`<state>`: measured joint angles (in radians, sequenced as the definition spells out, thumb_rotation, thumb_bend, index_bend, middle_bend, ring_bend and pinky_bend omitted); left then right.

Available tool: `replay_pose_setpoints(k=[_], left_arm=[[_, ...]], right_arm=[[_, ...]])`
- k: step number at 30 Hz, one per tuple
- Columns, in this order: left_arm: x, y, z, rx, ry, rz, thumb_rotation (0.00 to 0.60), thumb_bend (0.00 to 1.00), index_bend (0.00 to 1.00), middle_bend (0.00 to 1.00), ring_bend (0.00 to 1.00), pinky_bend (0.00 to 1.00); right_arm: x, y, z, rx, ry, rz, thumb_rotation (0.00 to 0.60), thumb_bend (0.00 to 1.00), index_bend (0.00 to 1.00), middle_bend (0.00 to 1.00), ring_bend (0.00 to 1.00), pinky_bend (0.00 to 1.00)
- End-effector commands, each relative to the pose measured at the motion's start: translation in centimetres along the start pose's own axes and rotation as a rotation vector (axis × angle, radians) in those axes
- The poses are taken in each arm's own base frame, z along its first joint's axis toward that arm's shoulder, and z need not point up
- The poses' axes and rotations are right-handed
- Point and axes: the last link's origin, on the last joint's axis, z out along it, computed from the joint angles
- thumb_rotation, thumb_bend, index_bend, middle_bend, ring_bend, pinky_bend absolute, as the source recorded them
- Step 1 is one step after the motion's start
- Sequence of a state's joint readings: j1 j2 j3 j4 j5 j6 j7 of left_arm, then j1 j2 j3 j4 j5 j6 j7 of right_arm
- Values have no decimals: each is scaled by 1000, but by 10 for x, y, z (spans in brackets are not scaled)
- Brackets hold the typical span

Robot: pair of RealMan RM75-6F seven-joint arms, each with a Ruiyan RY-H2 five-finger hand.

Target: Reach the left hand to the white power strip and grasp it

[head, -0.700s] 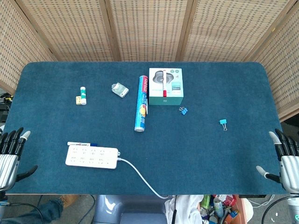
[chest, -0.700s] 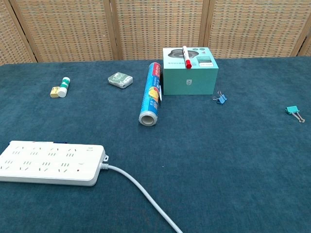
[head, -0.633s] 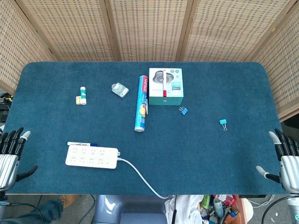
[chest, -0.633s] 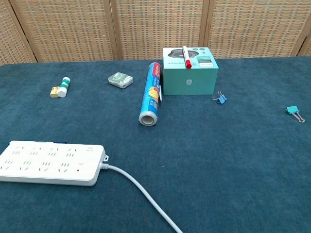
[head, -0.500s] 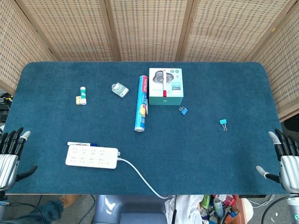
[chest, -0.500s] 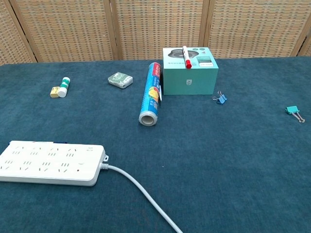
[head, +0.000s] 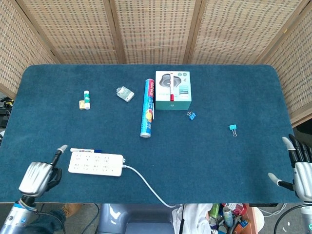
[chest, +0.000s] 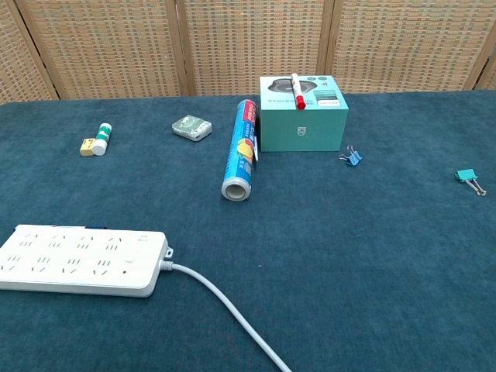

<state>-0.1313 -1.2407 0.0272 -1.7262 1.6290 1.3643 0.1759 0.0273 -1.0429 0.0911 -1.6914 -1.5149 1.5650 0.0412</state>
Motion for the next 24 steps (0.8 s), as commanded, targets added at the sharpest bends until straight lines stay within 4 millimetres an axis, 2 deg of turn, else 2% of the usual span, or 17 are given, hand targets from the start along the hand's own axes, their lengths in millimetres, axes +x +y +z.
replay_pose_setpoints(k=[1, 5, 9, 24], left_arm=[[-43, 46, 25, -113, -179, -41, 600, 1000, 107, 1000, 988, 1000], [-55, 71, 41, -112, -211, -22, 600, 1000, 221, 1000, 988, 1000], [-62, 83, 48, -97, -236, 0, 600, 1000, 233, 1000, 989, 1000], [-69, 90, 60, -70, -258, 37, 600, 1000, 236, 1000, 988, 1000]], right_arm=[[1, 1, 1, -2, -1, 5, 600, 0, 0, 0, 0, 0], [1, 4, 2, -12, -7, 13, 600, 0, 0, 0, 0, 0], [1, 7, 4, -20, -13, 20, 600, 0, 0, 0, 0, 0], [0, 9, 5, -29, -20, 21, 600, 0, 0, 0, 0, 0]])
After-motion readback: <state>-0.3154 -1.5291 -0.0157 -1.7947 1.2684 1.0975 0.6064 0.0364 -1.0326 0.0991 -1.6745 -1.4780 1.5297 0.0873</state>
